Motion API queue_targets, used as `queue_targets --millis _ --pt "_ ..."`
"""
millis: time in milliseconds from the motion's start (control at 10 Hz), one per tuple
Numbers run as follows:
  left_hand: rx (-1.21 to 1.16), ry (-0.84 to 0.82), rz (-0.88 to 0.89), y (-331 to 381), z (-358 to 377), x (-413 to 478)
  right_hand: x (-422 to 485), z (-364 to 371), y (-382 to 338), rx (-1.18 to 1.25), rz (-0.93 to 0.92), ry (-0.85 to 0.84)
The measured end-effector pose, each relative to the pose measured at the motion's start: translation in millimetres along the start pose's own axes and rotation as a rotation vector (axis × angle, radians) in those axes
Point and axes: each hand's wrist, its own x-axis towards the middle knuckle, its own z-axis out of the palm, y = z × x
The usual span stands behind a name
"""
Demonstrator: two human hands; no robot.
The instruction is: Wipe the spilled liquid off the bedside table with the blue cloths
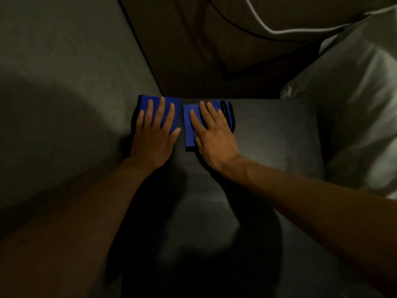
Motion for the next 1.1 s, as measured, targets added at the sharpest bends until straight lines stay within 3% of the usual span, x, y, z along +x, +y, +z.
queue_targets --millis 300,900,1000,1100 --pt "-0.016 0.0 -0.108 15 3 6 25 1 -27 -0.006 0.16 -0.007" --pt "-0.124 -0.001 -0.098 14 -3 4 20 -4 -15 -0.061 0.157 -0.082" --pt "-0.225 0.05 -0.085 13 -11 4 21 -11 -14 0.005 0.137 -0.058" --pt "-0.325 0.218 -0.048 20 -24 -1 3 -23 -5 0.182 0.134 0.12"
